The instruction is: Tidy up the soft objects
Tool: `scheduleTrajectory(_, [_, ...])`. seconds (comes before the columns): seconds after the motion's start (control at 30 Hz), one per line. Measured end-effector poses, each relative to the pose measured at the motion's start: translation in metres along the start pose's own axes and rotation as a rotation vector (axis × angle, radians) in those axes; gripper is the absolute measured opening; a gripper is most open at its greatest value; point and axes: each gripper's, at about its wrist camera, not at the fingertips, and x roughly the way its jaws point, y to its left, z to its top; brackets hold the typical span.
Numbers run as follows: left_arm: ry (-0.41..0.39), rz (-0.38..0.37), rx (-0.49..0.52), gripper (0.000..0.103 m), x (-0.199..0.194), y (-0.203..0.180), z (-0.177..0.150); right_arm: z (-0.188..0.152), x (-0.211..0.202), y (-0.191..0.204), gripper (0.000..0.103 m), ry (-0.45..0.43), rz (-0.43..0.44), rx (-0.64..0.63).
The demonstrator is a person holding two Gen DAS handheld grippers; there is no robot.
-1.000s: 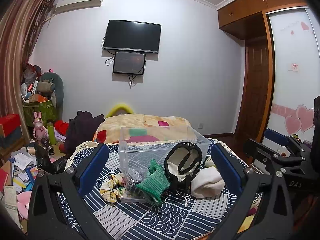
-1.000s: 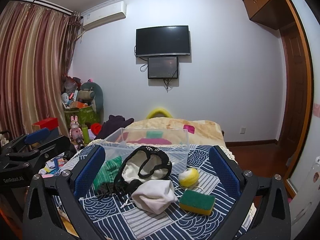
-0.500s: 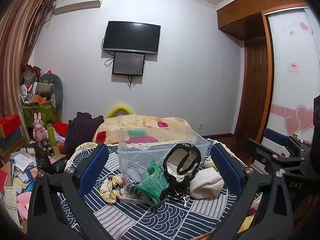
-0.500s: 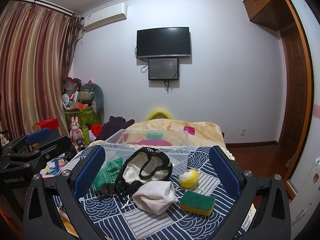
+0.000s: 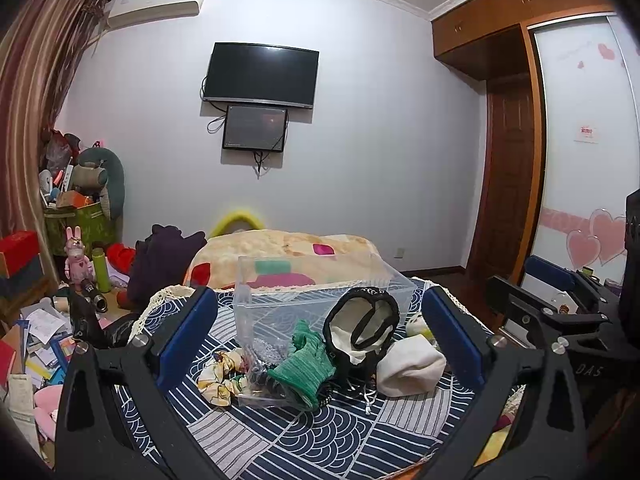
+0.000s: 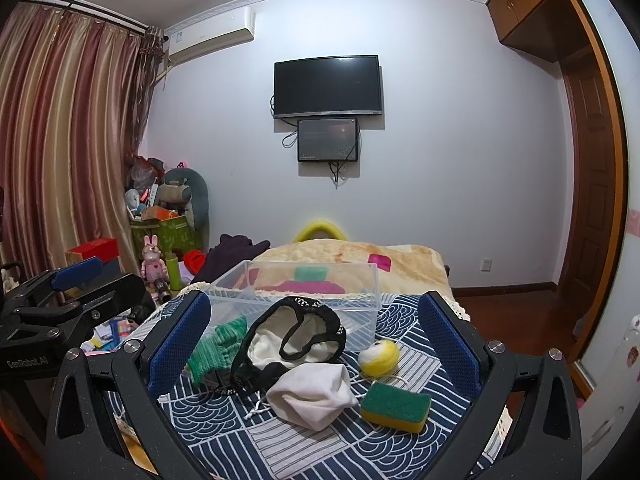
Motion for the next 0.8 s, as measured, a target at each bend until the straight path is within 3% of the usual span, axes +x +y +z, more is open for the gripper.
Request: scheduleTrajectory(0.8, [0.012, -0.012, -0.021, 0.103, 0.0042, 0.0036, -0.0024, -0.0010, -0.0019, 0.0030, 0.103, -0.010, 0.007, -0.002])
